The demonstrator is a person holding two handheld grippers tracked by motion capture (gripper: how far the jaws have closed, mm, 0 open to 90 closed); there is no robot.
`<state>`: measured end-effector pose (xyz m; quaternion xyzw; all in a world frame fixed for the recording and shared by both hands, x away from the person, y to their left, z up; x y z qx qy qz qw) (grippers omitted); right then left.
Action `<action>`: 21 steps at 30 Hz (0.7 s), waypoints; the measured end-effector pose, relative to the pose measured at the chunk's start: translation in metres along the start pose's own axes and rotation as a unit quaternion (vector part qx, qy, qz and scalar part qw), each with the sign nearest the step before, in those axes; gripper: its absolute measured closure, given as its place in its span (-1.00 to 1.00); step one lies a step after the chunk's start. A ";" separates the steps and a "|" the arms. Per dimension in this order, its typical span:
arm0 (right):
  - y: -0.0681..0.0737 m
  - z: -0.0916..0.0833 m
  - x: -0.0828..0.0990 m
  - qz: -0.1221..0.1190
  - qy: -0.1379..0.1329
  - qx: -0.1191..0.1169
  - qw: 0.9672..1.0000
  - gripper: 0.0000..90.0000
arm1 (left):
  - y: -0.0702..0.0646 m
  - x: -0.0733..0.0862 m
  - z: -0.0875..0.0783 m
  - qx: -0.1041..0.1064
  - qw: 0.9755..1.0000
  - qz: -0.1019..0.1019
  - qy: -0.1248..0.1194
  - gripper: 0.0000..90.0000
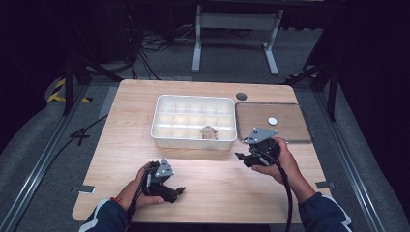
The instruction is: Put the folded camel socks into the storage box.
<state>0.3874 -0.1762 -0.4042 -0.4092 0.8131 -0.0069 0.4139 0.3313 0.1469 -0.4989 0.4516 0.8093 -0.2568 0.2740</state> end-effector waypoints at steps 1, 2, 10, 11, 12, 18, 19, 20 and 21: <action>0.000 0.000 0.003 0.001 0.005 0.000 1.000 -0.16 | 0.000 0.000 0.000 0.000 1.000 0.000 0.000 -0.88; -0.001 -0.001 0.005 0.001 0.007 0.003 1.000 -0.15 | 0.000 0.000 0.000 0.000 1.000 0.000 0.000 -0.88; -0.002 -0.006 0.026 -0.001 0.010 0.012 1.000 -0.14 | 0.000 0.000 0.000 0.000 1.000 0.000 0.000 -0.88; -0.002 -0.006 0.028 -0.003 0.011 0.014 1.000 -0.14 | 0.000 0.000 0.000 0.000 1.000 0.000 0.000 -0.88; -0.002 -0.007 0.030 -0.002 0.013 0.015 1.000 -0.14 | 0.000 0.000 0.000 0.000 1.000 0.000 0.000 -0.88; -0.004 -0.009 0.045 0.000 0.020 0.017 1.000 -0.15 | 0.000 0.000 0.000 0.000 1.000 0.000 0.000 -0.88; -0.004 -0.009 0.046 0.001 0.021 0.019 1.000 -0.15 | 0.000 0.000 0.000 0.000 1.000 0.000 0.000 -0.88; -0.003 -0.010 0.050 -0.001 0.020 0.019 1.000 -0.16 | 0.000 0.000 0.000 0.000 1.000 0.000 0.000 -0.88; -0.003 -0.010 0.053 -0.002 0.021 0.019 1.000 -0.16 | 0.000 0.000 0.000 0.000 1.000 0.000 0.000 -0.88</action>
Point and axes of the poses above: each handheld gripper's, and its own axes: z roughly forward along the jaws, x roughly out of its underside, y roughly to its left, the point moved 2 cm from there along z, roughly forward along the jaws, and after that the axes turned 12 degrees about x, right-handed, at the moved point
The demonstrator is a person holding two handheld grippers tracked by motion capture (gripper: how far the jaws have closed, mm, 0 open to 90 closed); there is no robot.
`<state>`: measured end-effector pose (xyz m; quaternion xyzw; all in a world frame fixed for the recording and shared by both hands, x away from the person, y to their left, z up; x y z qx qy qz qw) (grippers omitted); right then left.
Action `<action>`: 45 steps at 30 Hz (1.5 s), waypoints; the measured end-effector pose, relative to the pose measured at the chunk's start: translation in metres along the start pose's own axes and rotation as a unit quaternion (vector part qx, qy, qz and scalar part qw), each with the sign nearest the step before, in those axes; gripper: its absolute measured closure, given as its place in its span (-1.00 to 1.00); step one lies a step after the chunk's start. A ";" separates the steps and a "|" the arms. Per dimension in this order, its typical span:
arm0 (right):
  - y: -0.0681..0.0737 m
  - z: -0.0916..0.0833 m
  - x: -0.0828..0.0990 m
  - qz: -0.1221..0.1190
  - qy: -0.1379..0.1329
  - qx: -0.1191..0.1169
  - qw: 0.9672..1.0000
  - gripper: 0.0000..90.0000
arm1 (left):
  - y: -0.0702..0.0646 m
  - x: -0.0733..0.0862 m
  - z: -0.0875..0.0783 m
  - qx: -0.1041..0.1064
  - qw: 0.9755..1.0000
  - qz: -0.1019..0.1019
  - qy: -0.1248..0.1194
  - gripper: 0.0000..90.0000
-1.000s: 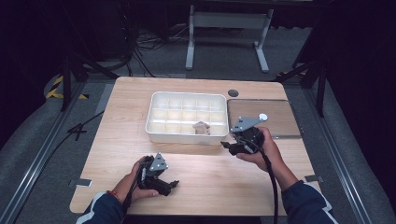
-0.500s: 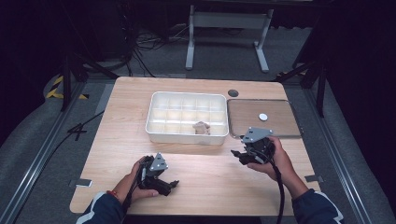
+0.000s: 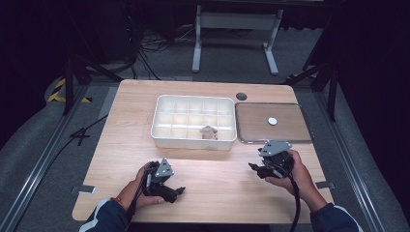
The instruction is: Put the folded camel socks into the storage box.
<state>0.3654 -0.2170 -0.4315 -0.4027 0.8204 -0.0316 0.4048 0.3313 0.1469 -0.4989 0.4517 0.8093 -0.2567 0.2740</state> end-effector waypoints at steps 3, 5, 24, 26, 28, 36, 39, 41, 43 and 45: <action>0.002 0.000 0.008 -0.003 0.005 0.000 1.000 -0.17 | 0.000 0.000 0.000 0.000 1.000 0.000 0.000 -0.88; 0.002 -0.001 0.016 -0.006 0.007 0.002 1.000 -0.17 | 0.000 0.000 0.000 0.000 1.000 0.000 0.000 -0.88; 0.005 -0.007 0.080 0.042 0.005 -0.007 0.999 -0.26 | 0.000 0.000 0.000 0.000 1.000 0.000 0.000 -0.88; 0.003 -0.008 0.087 0.048 0.003 -0.008 0.999 -0.26 | 0.000 0.000 0.000 0.000 1.000 0.001 0.000 -0.88; 0.001 -0.008 0.094 0.058 0.006 -0.011 0.998 -0.26 | 0.000 0.000 0.000 0.000 1.000 0.000 0.000 -0.88; -0.009 -0.012 0.124 0.135 -0.032 -0.043 0.989 -0.37 | 0.000 0.000 0.000 0.001 1.000 0.000 0.000 -0.89; -0.009 -0.014 0.126 0.136 -0.030 -0.040 0.989 -0.38 | 0.000 0.000 0.000 0.000 1.000 -0.001 -0.001 -0.89; -0.009 -0.014 0.126 0.136 -0.030 -0.040 0.989 -0.38 | 0.000 0.000 0.000 0.001 1.000 0.002 0.001 -0.89; -0.009 -0.014 0.126 0.137 -0.030 -0.041 0.989 -0.38 | 0.001 -0.001 0.000 0.001 1.000 0.002 0.001 -0.89; -0.009 -0.014 0.126 0.138 -0.030 -0.041 0.989 -0.38 | 0.001 -0.001 0.000 0.001 1.000 0.003 0.002 -0.90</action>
Point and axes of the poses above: each handheld gripper's, and its own axes: z roughly forward along the jaws, x roughly out of its underside, y roughly to its left, the point moved 2 cm from there along z, roughly forward along the jaws, and after that the axes turned 12 degrees about x, right-handed, at the moved point
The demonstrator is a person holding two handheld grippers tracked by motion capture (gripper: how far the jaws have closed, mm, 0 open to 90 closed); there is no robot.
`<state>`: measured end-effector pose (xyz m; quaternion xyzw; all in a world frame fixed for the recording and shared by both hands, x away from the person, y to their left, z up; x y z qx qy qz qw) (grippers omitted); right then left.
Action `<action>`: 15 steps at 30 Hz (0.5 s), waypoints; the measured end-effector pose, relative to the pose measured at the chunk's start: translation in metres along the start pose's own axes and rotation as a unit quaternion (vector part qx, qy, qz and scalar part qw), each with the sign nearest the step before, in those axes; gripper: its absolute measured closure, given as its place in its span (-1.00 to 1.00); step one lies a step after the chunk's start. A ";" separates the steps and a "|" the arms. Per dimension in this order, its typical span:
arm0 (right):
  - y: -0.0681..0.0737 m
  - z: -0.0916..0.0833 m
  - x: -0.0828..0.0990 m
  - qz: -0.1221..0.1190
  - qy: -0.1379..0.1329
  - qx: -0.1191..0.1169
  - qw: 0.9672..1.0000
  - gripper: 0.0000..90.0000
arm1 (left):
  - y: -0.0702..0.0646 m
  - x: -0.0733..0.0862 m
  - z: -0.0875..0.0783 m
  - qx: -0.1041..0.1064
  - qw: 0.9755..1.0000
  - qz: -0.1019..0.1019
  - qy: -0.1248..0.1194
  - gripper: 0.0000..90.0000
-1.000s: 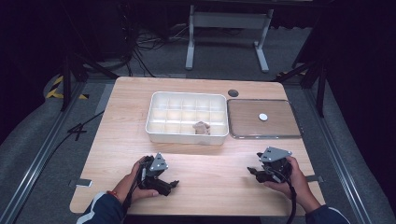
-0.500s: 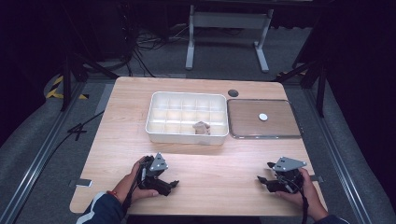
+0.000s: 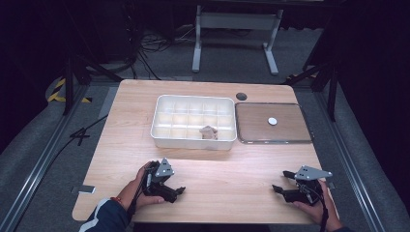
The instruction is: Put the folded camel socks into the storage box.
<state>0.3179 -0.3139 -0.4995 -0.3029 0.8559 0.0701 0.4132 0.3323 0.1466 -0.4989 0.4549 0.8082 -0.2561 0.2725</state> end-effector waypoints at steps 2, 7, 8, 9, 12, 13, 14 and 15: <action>0.000 0.000 0.000 0.000 0.000 0.000 1.000 -0.38 | 0.000 0.000 0.000 0.000 1.000 0.001 0.000 -0.90; 0.000 0.000 0.000 0.000 0.000 0.000 1.000 -0.38 | 0.000 0.000 0.000 0.000 1.000 0.000 0.001 -0.90; 0.000 0.000 0.000 0.000 0.000 0.001 1.000 -0.39 | 0.000 0.000 0.000 -0.001 1.000 0.001 0.001 -0.90; 0.000 0.000 0.000 0.000 0.000 0.001 1.000 -0.39 | 0.000 0.000 0.000 -0.001 1.000 0.001 0.001 -0.90; 0.000 0.000 0.000 0.003 0.001 0.005 1.000 -0.40 | 0.000 0.000 0.000 0.002 1.000 0.000 0.001 -0.90; 0.000 -0.001 0.001 0.004 0.001 0.007 1.000 -0.40 | 0.001 -0.001 0.000 0.002 1.000 0.005 0.003 -0.91; 0.000 -0.001 0.001 0.004 0.001 0.007 1.000 -0.40 | 0.000 -0.001 0.001 0.002 1.000 0.002 0.003 -0.91; 0.000 -0.001 0.001 0.004 0.001 0.007 1.000 -0.41 | 0.000 -0.001 0.001 0.002 1.000 0.000 0.002 -0.91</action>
Point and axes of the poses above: each handheld gripper's, and its own axes: z roughly forward along the jaws, x roughly out of its underside, y roughly to its left, the point moved 2 cm from there along z, roughly forward along the jaws, and after that the axes turned 12 degrees about x, right-handed, at the moved point
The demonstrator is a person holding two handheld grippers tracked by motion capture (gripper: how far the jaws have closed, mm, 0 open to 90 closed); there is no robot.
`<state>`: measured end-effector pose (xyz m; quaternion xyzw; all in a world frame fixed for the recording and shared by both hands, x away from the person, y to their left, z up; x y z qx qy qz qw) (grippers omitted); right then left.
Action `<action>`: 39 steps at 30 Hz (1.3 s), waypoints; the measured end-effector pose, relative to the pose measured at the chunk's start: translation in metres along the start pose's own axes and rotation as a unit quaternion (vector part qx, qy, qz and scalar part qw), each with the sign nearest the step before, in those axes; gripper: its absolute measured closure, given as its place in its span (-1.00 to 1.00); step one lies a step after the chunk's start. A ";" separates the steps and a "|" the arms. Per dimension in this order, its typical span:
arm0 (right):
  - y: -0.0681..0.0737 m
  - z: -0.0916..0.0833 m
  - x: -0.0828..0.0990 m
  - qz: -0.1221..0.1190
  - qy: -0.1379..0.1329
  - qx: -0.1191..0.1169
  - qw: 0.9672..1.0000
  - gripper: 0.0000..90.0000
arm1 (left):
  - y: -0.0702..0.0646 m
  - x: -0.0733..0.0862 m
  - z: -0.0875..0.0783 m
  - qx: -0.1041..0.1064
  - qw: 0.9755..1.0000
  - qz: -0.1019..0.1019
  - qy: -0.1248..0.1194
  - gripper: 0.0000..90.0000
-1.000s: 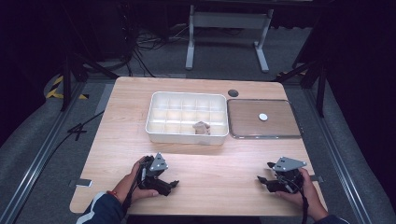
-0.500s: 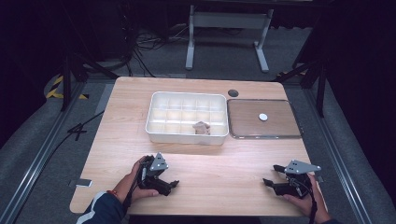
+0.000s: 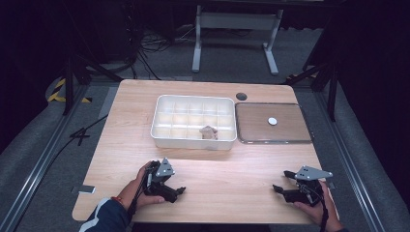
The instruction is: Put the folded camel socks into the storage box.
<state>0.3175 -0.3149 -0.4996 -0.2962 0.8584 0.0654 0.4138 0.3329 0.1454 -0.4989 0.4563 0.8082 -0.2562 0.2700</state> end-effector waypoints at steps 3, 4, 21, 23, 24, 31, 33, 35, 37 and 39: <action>0.000 0.000 0.000 0.000 0.000 0.000 1.000 -0.41 | 0.000 0.000 0.000 0.000 1.000 -0.001 0.000 -0.91; 0.000 0.000 0.000 0.000 0.000 0.000 1.000 -0.41 | 0.000 0.000 0.000 0.000 1.000 -0.001 0.000 -0.91; -0.001 0.000 0.000 0.007 0.003 0.003 1.000 -0.45 | 0.000 0.000 0.000 0.000 1.000 0.000 -0.001 -0.91; -0.001 0.000 0.000 0.007 0.003 0.003 1.000 -0.45 | 0.000 0.000 0.000 0.000 1.000 0.000 0.000 -0.91; -0.001 0.000 0.000 0.007 0.003 0.003 1.000 -0.45 | 0.000 0.000 0.000 0.000 1.000 0.000 -0.001 -0.91; -0.001 0.000 0.000 0.006 0.002 0.003 1.000 -0.45 | 0.000 0.000 0.000 0.001 1.000 -0.001 -0.002 -0.91; -0.001 0.000 0.000 0.007 0.002 0.003 1.000 -0.45 | 0.000 0.000 0.000 0.000 1.000 0.000 -0.001 -0.91; -0.001 0.000 0.000 0.007 0.003 0.003 1.000 -0.45 | 0.000 0.000 0.000 0.001 1.000 0.000 -0.002 -0.91; -0.001 0.000 0.000 0.007 0.003 0.004 1.000 -0.45 | 0.000 0.000 0.000 0.001 1.000 0.000 -0.001 -0.91; -0.001 0.000 0.000 0.006 0.003 0.004 1.000 -0.45 | 0.000 0.000 0.000 0.001 1.000 0.000 -0.001 -0.91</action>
Point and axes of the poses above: each handheld gripper's, and its own axes: z roughly forward along the jaws, x roughly out of its underside, y roughly to its left, the point moved 2 cm from there along z, roughly forward along the jaws, and after that the axes turned 12 degrees about x, right-handed, at the moved point
